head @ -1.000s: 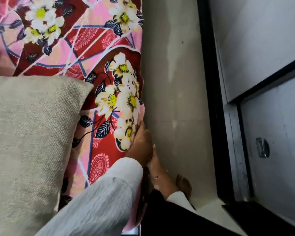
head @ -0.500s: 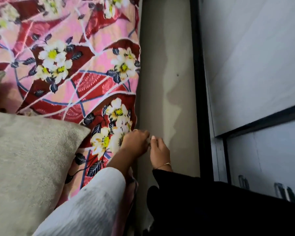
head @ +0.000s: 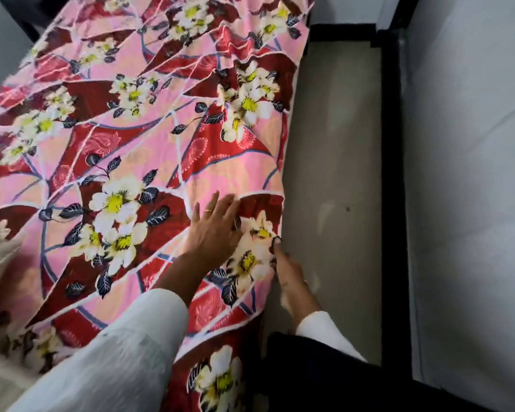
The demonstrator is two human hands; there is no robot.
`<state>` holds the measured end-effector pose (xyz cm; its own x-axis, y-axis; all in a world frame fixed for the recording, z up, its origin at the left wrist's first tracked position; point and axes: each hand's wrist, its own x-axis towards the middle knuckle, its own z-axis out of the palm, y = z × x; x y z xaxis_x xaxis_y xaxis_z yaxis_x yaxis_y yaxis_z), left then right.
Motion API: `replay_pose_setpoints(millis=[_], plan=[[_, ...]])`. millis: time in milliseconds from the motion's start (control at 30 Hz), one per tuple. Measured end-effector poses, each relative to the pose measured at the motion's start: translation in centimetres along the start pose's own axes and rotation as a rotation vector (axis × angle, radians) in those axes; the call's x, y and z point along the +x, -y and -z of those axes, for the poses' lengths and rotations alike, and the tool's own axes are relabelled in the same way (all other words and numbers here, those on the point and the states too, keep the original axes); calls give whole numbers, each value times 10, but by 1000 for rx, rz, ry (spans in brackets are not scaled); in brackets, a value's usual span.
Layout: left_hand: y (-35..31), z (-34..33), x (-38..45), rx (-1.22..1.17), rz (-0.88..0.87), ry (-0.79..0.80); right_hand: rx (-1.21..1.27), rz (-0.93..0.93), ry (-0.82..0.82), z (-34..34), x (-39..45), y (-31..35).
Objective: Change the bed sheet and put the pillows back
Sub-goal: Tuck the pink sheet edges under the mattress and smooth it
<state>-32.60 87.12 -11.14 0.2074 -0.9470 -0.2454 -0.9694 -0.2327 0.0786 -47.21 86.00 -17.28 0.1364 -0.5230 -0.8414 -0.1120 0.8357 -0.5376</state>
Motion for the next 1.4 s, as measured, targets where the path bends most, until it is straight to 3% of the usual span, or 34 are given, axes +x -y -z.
replay_pose_setpoints(millis=[167, 333, 433, 567, 767, 933, 1033, 1200, 1267, 1400], plan=[[14, -17, 37, -9, -112, 4, 269, -51, 148, -9, 34, 46], [9, -29, 41, 30, -142, -108, 288, 20, 174, -9, 54, 65], [-10, -33, 51, 38, -189, -142, 256, 103, 59, 7, 66, 82], [-63, -41, 80, 95, -348, -106, 13, 176, -143, 48, 79, 89], [-74, -54, 87, 165, -290, 5, -211, 172, -177, 56, 93, 86], [-88, -53, 105, 172, -303, 3, -724, 139, -135, 75, 122, 118], [-89, -35, 133, 44, -248, -163, -714, 297, -163, 74, 131, 149], [-53, 16, 185, -13, -86, -389, -606, 389, -42, 32, 136, 200], [-33, 26, 205, -42, -5, -387, -581, 391, 0, 13, 143, 222], [-1, 42, 248, -153, 72, -177, -405, 325, 15, -28, 167, 264]])
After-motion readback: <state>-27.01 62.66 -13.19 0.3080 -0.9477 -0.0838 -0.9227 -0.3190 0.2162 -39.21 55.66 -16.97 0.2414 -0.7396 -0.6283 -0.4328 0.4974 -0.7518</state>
